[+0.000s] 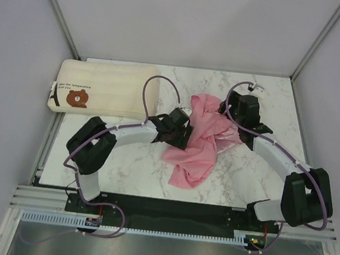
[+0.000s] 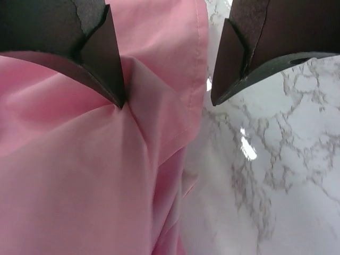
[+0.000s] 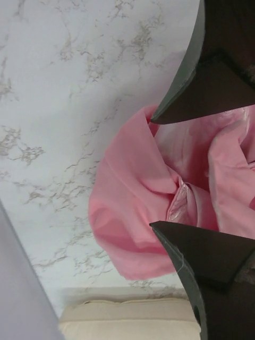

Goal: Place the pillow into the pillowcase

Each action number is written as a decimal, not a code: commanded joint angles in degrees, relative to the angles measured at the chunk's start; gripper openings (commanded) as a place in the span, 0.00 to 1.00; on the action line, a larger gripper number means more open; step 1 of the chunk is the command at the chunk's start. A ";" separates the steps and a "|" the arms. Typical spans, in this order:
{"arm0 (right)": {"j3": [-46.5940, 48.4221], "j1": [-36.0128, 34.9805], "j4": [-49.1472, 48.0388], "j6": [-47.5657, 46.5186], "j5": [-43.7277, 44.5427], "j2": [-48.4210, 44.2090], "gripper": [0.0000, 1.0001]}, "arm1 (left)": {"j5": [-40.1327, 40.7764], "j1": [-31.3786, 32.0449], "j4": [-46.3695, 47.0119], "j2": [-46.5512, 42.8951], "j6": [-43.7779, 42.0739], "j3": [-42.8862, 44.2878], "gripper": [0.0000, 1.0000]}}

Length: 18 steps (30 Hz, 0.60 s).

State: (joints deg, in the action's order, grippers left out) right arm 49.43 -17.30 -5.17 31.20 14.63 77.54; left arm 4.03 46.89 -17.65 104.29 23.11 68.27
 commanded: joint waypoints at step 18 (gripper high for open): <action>-17.42 0.16 -5.10 -3.25 -16.48 -14.60 0.69 | 15.81 -0.31 0.33 -25.70 5.44 -17.45 1.00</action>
State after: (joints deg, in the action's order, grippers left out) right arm 34.81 -17.28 -4.21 28.69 1.39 66.06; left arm 12.43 46.68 -17.65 84.27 24.69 54.04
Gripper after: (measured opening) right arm 0.700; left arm 0.990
